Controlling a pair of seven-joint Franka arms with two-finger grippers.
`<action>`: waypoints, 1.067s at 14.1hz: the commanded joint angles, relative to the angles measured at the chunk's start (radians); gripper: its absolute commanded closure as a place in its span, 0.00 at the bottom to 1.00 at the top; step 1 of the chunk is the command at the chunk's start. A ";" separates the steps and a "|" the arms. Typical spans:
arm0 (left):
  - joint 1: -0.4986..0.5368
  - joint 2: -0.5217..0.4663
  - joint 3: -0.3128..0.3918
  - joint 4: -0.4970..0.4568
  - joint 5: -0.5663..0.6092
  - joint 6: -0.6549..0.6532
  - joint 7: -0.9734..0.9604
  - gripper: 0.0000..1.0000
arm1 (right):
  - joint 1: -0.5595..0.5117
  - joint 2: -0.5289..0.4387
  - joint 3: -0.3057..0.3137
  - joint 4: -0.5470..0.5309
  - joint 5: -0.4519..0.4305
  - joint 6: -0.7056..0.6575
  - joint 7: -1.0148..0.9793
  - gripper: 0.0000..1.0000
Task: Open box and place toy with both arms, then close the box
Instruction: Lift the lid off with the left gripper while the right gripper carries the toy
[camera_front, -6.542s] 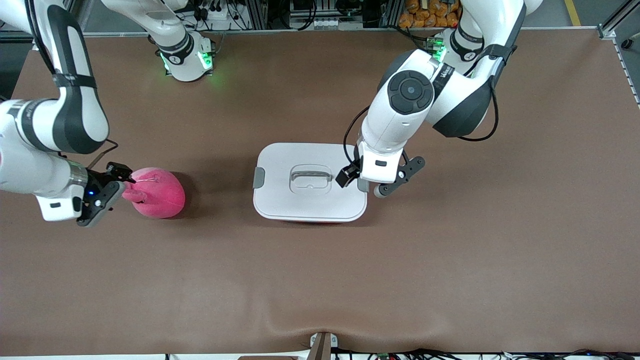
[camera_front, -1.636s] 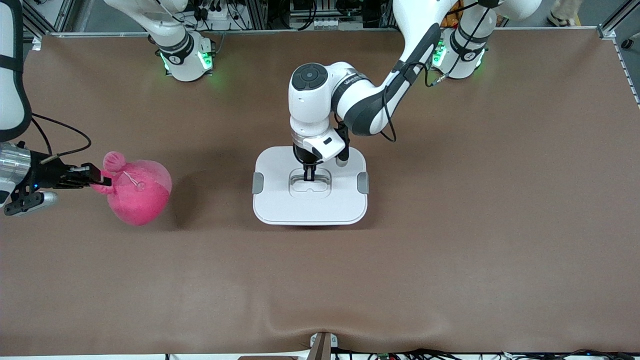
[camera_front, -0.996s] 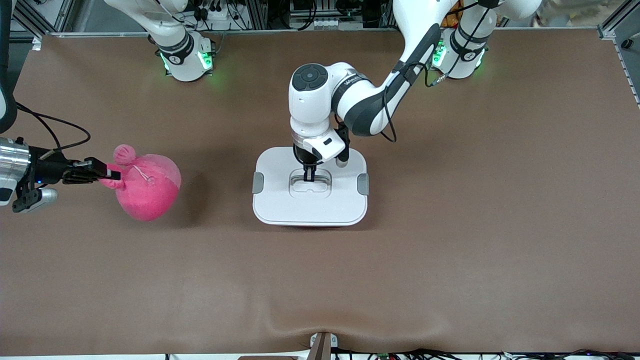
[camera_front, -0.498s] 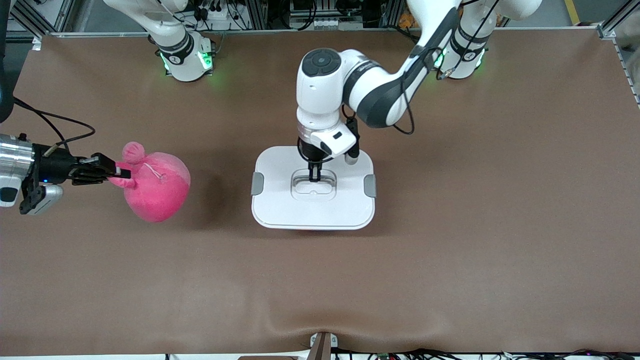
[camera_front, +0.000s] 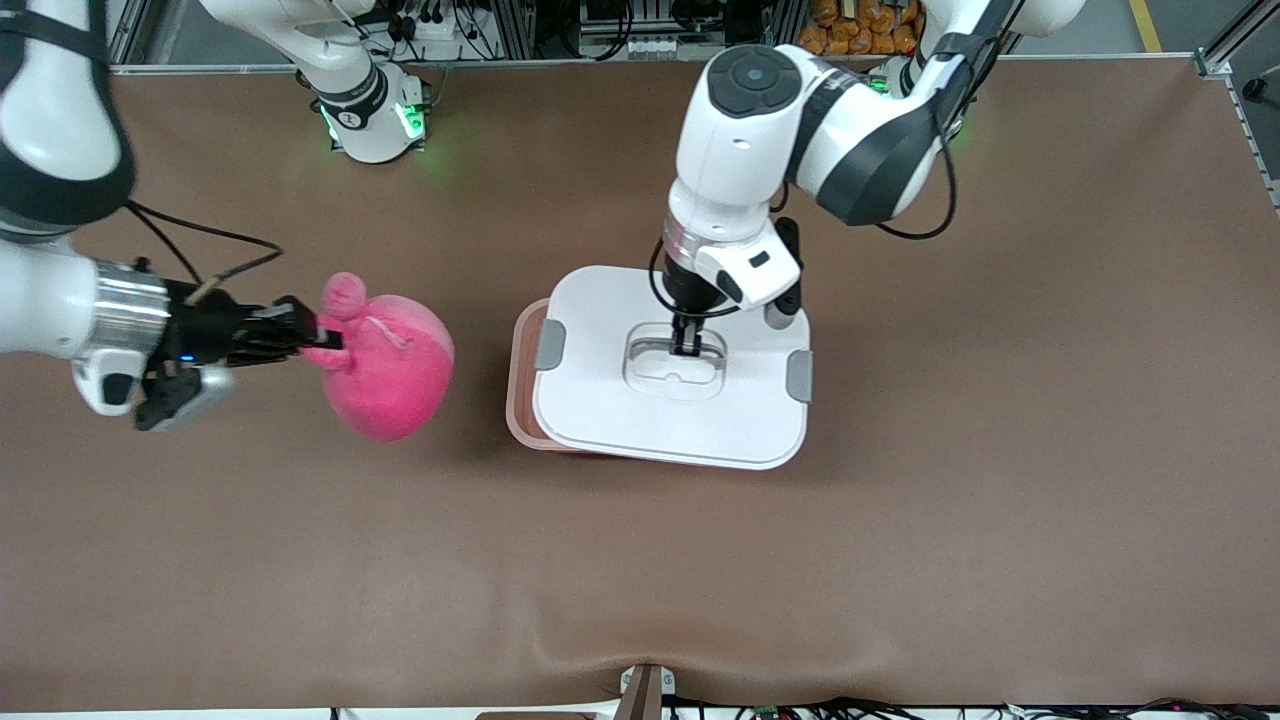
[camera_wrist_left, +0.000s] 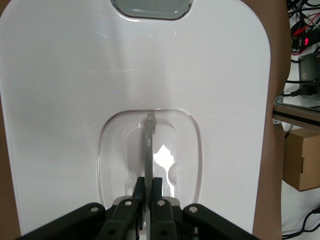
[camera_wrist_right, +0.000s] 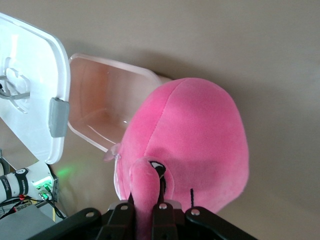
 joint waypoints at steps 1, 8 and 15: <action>0.040 -0.043 -0.010 -0.021 -0.021 -0.086 0.099 1.00 | 0.100 0.064 -0.009 0.116 -0.005 -0.013 0.137 1.00; 0.187 -0.115 -0.010 -0.024 -0.131 -0.229 0.364 1.00 | 0.232 0.104 -0.011 0.129 -0.050 0.061 0.184 1.00; 0.301 -0.140 -0.010 -0.021 -0.223 -0.342 0.654 1.00 | 0.281 0.135 -0.009 0.127 -0.070 0.092 0.203 1.00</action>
